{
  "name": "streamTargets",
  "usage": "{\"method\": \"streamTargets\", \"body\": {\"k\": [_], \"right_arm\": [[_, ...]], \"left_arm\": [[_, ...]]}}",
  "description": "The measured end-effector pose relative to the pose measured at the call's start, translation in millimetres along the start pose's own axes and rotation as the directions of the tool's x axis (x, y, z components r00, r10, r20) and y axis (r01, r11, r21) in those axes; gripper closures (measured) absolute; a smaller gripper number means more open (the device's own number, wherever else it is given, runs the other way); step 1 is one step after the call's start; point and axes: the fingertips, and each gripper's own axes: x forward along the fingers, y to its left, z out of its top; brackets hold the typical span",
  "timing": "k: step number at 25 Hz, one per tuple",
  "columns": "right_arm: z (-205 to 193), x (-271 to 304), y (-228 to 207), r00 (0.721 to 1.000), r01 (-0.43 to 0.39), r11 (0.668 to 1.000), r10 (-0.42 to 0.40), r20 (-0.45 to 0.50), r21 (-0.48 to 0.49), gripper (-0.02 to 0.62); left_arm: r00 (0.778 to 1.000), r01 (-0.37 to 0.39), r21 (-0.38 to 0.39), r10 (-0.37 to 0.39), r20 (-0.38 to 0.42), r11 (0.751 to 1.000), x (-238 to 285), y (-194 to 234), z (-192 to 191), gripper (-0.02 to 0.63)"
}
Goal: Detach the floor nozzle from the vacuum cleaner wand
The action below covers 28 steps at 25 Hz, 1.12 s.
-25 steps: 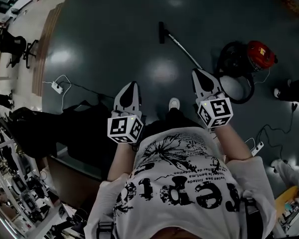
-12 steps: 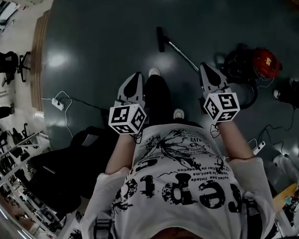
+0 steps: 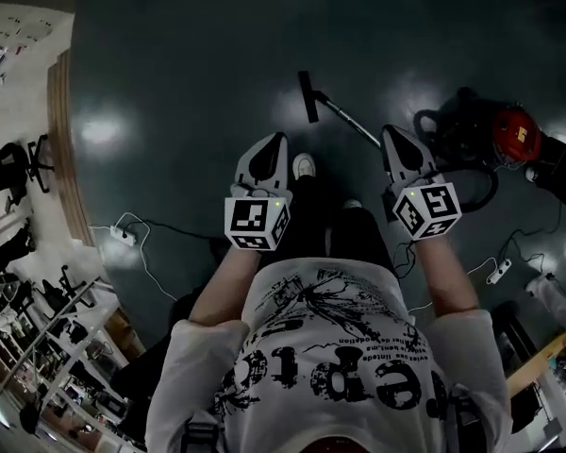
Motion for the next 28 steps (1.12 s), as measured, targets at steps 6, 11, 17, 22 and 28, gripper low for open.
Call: {"method": "streamTargets", "body": {"k": [6, 11, 17, 22, 28], "right_arm": [[-94.2, 91.0, -56.1, 0.995, -0.032, 0.999, 0.029, -0.095, -0.03, 0.592], [-244.5, 174.1, -124.9, 0.979, -0.087, 0.98, 0.051, -0.196, -0.18, 0.592], [-430.7, 267.2, -206.7, 0.952, -0.108, 0.967, 0.034, -0.303, -0.231, 0.591], [-558.9, 337.3, -252.9, 0.922, -0.146, 0.951, 0.03, -0.386, -0.274, 0.579], [-665.6, 379.9, -276.3, 0.822, -0.24, 0.916, 0.016, -0.569, -0.321, 0.443]], "left_arm": [[0.999, 0.036, 0.01, -0.036, 0.012, 0.999, 102.6, 31.0, -71.6, 0.603], [0.999, 0.029, 0.058, -0.03, 0.018, 0.998, 195.5, 74.4, -199.4, 0.603], [0.998, 0.061, 0.102, -0.061, -0.007, 0.993, 291.4, 128.9, -368.3, 0.603], [0.996, 0.086, 0.086, -0.084, -0.022, 0.993, 358.7, 162.4, -482.8, 0.603], [0.989, 0.147, 0.164, -0.142, -0.04, 0.975, 394.9, 170.1, -534.8, 0.603]]}}
